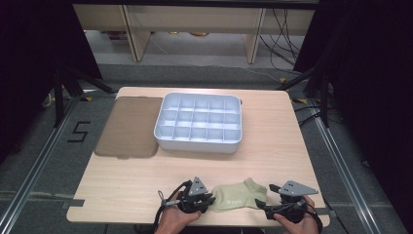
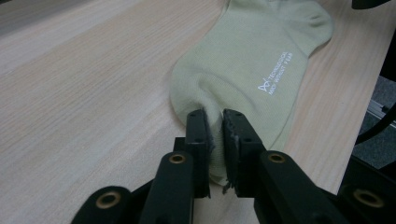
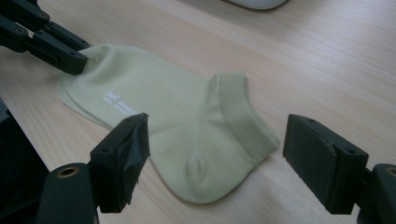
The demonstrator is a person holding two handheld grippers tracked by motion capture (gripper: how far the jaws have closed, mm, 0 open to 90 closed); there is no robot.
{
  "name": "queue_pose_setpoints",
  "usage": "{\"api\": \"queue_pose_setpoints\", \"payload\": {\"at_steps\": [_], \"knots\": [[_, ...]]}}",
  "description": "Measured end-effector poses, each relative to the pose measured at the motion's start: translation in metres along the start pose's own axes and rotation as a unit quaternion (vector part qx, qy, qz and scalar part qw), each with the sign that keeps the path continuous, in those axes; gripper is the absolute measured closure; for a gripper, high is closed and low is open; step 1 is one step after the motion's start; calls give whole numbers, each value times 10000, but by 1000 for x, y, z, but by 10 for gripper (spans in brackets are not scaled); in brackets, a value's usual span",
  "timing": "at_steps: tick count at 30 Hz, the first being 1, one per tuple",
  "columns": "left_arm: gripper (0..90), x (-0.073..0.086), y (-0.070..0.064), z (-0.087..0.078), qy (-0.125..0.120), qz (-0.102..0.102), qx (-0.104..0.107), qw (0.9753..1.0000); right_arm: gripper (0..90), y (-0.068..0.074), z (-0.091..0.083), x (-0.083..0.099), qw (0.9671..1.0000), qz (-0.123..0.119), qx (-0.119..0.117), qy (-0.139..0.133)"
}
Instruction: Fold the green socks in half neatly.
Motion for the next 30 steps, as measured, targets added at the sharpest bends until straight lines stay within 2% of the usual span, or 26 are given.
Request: {"api": "queue_pose_setpoints", "payload": {"at_steps": [1, 2, 3, 4, 5, 6, 7, 8, 10, 11, 12, 13, 14, 15, 17, 18, 20, 22, 23, 24, 25, 26, 27, 28, 29, 30], "knots": [[821, -2, 0, 0, -48, -39, -33, 10000, 238, 1, -1, 0, 10000, 41, 6, 9], [824, -1, 0, -1, -19, 74, -4, 10000, 238, 1, -1, 0, 10000, 66, 7, 16], [826, -1, 0, -1, -19, 74, -4, 10000, 238, 1, -1, 0, 10000, 66, 7, 16], [826, -3, -2, -1, -86, -9, -8, 10000, 238, 0, 0, 0, 10000, 10, 7, 8], [830, -3, -2, -3, -54, 76, 24, 10000, 242, 0, -1, 0, 10000, 37, 27, 11], [831, -3, -2, -3, -54, 76, 24, 10000, 242, 0, -1, 0, 10000, 37, 27, 11], [831, -5, -2, -3, -125, 120, 24, 9998, 251, 1, -1, 0, 10000, 70, 1, 6], [832, -4, -1, -4, -48, 128, -9, 9999, 261, 3, 0, 0, 9999, 115, -81, 12], [832, -7, -1, -6, -135, 82, 53, 9999, 262, 5, 1, -1, 9998, 158, -106, -12], [832, -5, 2, -8, -52, 118, 35, 9999, 265, 7, 0, 0, 9997, 234, -88, 41], [832, -5, 3, -10, -38, 196, 54, 9998, 280, 6, 0, -1, 9999, 73, -134, 35], [832, -5, 9, -14, -21, 215, 12, 9998, 303, 9, 0, -2, 9997, 124, -185, -32], [832, -5, 9, -14, -21, 215, 12, 9998, 303, 9, 0, -2, 9997, 124, -185, -32], [832, -3, 13, -18, 17, 127, 31, 9999, 316, 8, 0, -3, 9997, 22, -246, -41], [832, -2, 15, -21, 32, 121, 64, 9999, 335, 11, 1, -3, 9994, 113, -319, -78], [832, 0, 18, -24, 62, 141, 95, 9998, 347, 12, 1, -5, 9991, 78, -392, -131], [832, 2, 25, -29, 72, 142, -5, 9999, 367, 13, 0, -6, 9988, 140, -446, -138], [832, 6, 30, -36, 96, 131, 54, 9999, 411, 21, 2, -7, 9977, 108, -648, -172], [832, 8, 35, -43, 135, 131, 12, 9998, 428, 22, 1, -6, 9979, 177, -608, -126], [832, 8, 35, -43, 135, 131, 12, 9998, 440, 22, 3, -9, 9975, 28, -678, -201], [832, 9, 37, -46, 107, 146, 0, 9998, 440, 22, 3, -9, 9975, 28, -678, -201], [832, 10, 39, -50, 96, 76, -7, 9999, 448, 24, 1, -8, 9979, 139, -612, -127], [831, 12, 41, -53, 132, 147, -17, 9998, 465, 24, 3, -10, 9975, 37, -674, -206], [831, 12, 43, -55, 123, 153, -17, 9998, 487, 27, 2, -11, 9976, 53, -651, -241], [831, 14, 45, -57, 132, 137, -22, 9998, 497, 25, 3, -11, 9975, -69, -667, -244], [831, 16, 47, -59, 146, 114, -57, 9998, 497, 25, 3, -11, 9975, -69, -667, -244]]}}
Point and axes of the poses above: each handheld gripper's, and its own axes: z roughly forward along the jaws, x roughly out of its underside, y roughly to its left, the point moved 10 cm from there along z, roughly forward along the jaws, and after that the axes turned 8 degrees about -x, right-handed, at the moved point
